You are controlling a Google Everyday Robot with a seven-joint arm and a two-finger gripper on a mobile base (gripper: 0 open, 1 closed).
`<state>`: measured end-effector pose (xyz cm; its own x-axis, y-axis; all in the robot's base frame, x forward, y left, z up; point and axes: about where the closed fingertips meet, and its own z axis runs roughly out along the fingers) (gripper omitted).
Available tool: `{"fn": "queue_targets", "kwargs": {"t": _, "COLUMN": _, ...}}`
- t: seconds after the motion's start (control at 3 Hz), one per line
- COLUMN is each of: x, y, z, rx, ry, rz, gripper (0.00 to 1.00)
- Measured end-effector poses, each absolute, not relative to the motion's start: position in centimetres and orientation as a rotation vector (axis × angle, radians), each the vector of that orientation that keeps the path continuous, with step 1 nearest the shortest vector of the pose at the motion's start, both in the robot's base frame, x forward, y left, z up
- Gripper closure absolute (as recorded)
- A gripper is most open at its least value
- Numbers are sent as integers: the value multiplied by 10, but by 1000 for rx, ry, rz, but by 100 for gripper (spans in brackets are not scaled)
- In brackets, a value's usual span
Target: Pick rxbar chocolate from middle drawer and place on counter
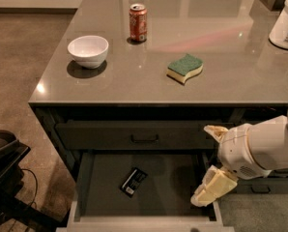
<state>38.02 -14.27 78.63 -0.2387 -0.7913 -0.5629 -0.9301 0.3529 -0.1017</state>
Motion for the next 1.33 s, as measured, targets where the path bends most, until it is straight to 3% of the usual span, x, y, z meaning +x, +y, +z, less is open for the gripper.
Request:
{"fn": "queue_targets", "kwargs": {"t": 0.33, "x": 380, "y": -143, "z": 787, "rx": -1493, "ry": 2092, "rz": 343, "gripper": 0}}
{"fn": "queue_targets", "kwargs": {"t": 0.67, "x": 363, "y": -135, "z": 745, "rx": -1413, "ry": 2127, "rz": 460, "gripper": 0}}
{"fn": "queue_targets", "kwargs": {"t": 1.33, "x": 324, "y": -112, "z": 597, "rx": -1156, "ry": 2215, "rz": 675, "gripper": 0}}
